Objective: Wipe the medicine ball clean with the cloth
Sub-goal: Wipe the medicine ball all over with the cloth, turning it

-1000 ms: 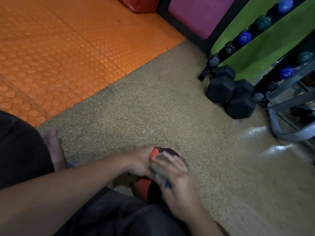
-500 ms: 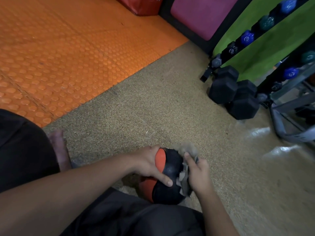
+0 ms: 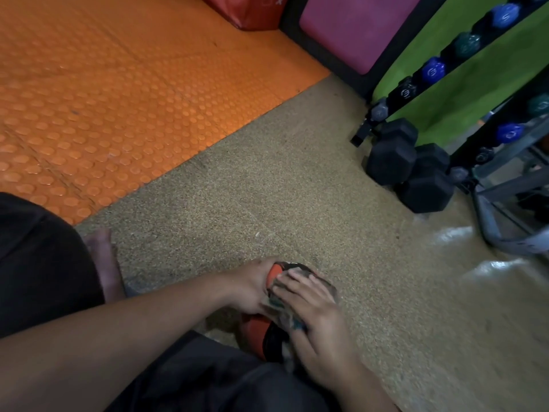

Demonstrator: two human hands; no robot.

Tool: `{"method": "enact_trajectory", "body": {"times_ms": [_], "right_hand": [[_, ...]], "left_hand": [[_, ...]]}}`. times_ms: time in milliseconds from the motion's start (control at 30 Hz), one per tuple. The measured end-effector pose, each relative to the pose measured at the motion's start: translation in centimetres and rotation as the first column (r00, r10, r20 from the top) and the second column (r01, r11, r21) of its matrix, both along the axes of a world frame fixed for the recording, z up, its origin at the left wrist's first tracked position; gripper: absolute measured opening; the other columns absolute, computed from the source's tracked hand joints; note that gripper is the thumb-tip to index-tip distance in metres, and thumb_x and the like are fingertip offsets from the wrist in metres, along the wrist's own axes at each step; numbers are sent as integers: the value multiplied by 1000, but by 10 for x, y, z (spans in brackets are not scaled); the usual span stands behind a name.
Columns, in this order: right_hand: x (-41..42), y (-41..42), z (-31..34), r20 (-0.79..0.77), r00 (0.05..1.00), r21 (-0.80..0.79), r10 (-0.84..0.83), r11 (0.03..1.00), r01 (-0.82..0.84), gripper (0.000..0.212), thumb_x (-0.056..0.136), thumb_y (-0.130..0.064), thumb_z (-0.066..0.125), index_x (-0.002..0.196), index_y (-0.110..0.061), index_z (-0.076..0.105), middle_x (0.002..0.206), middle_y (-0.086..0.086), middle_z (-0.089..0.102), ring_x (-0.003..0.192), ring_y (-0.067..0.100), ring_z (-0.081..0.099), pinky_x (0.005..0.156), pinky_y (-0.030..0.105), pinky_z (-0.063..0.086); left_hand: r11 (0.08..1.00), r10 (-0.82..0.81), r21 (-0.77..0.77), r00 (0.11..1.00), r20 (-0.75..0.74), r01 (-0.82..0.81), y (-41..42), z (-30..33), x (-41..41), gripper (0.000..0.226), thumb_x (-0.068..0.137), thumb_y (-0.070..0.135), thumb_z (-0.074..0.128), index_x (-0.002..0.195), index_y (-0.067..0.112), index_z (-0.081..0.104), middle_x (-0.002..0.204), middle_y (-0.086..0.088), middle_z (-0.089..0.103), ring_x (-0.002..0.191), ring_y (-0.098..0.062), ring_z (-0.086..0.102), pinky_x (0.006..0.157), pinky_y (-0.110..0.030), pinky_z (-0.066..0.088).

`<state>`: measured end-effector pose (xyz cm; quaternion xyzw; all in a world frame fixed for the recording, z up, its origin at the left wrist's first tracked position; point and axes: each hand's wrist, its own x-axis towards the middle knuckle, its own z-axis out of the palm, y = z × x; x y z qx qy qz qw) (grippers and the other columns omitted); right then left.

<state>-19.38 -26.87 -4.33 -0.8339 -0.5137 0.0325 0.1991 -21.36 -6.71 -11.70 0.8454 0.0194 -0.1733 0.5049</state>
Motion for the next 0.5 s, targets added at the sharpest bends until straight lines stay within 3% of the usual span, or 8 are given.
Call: {"method": "enact_trajectory", "body": {"times_ms": [67,133,200,233,300,400,433,500], "right_hand": [[16,-6,-4,-196,975,70,-105,990,121,40,94,-13,53,129,-18,71,134,-10,69,133,14,58,114,26,39],[38,-9,-6,-578,677,92,-455,788,608,27,97,-31,61,99,-10,78,98,2,79,103,29,73,90,34,57],[41,-10,-12,-569,555,9,-607,671,742,55,88,-59,61,81,-6,73,77,11,75,83,42,72,74,48,58],[33,-7,-13,-435,632,13,-641,698,716,58,88,-65,57,85,-9,72,79,9,75,83,39,73,75,50,58],[-2,0,-6,-194,920,80,-340,929,360,37,98,-51,53,112,-26,75,118,-5,75,119,19,68,107,42,49],[-6,3,2,-1,997,13,72,997,-72,52,86,-16,52,134,-25,67,145,-14,59,144,9,46,123,31,27],[3,-1,1,-43,998,32,44,999,-43,53,84,-11,52,132,-24,69,141,-14,63,140,10,50,120,31,31],[25,-7,0,-261,932,122,-250,949,289,30,91,-20,54,108,-30,77,110,-14,76,111,3,67,100,33,49]], "left_hand": [[1000,14,3,999,-33,-14,0,-1,0,129,43,79,93,151,32,38,146,5,54,129,-19,56,110,-32,47],[1000,12,23,998,-54,-11,-4,4,3,150,27,93,84,156,35,32,150,10,47,135,-18,51,114,-40,46],[1000,0,21,999,-54,1,-6,9,2,154,25,92,83,157,36,29,152,10,45,137,-17,49,115,-41,45],[1000,-3,9,999,-46,4,-4,10,1,151,24,91,84,155,37,32,150,11,47,135,-16,50,114,-39,46],[999,-17,-33,1000,-18,16,2,9,-3,144,27,83,85,154,36,35,146,8,52,133,-16,53,113,-35,47],[997,-54,-59,998,-36,52,6,6,-4,141,47,62,97,163,31,23,157,4,43,140,-16,46,118,-32,40],[998,-34,-46,998,-49,31,3,6,-3,138,47,67,97,161,35,25,157,7,43,140,-16,46,118,-33,41],[1000,10,0,998,-57,-10,-3,7,-1,147,29,90,86,155,40,31,154,10,46,136,-16,50,116,-38,45]]}}
